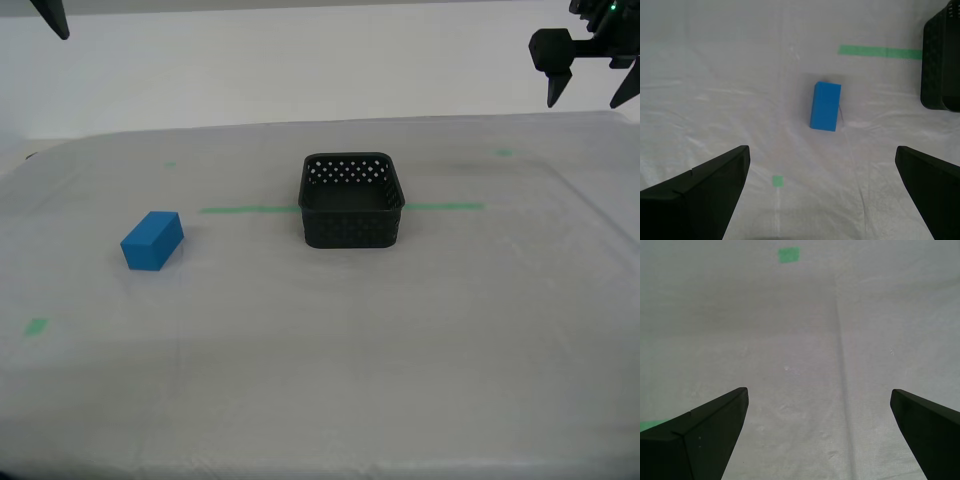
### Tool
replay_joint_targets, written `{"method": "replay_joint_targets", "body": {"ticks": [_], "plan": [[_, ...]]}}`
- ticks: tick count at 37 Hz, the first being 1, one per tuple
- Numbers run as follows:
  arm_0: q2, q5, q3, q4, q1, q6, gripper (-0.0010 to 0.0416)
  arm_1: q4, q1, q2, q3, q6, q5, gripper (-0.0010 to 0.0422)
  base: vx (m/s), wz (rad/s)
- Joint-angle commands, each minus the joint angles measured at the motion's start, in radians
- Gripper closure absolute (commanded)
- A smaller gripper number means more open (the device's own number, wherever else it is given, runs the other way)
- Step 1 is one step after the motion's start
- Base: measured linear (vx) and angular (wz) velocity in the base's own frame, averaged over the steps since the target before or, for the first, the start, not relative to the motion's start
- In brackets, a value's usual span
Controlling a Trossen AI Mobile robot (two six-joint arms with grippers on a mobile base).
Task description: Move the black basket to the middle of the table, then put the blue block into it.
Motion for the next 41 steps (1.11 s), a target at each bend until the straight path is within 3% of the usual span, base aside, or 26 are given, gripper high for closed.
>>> {"method": "replay_joint_targets", "body": {"ticks": [1,22,41], "plan": [[-0.001,-0.001,0.002,0.0,0.0,0.0,0.0007,-0.018,-0.021,0.04,0.022,0.001,-0.005,0.0011,0.0,0.0],[-0.001,-0.001,0.002,0.0,0.0,0.001,0.0007,-0.037,-0.098,0.243,0.071,-0.01,-0.006,0.0011,0.0,0.0],[-0.001,-0.001,0.002,0.0,0.0,0.001,0.0007,0.091,-0.111,0.333,0.013,0.013,-0.004,0.0011,0.0,0.0]]}}
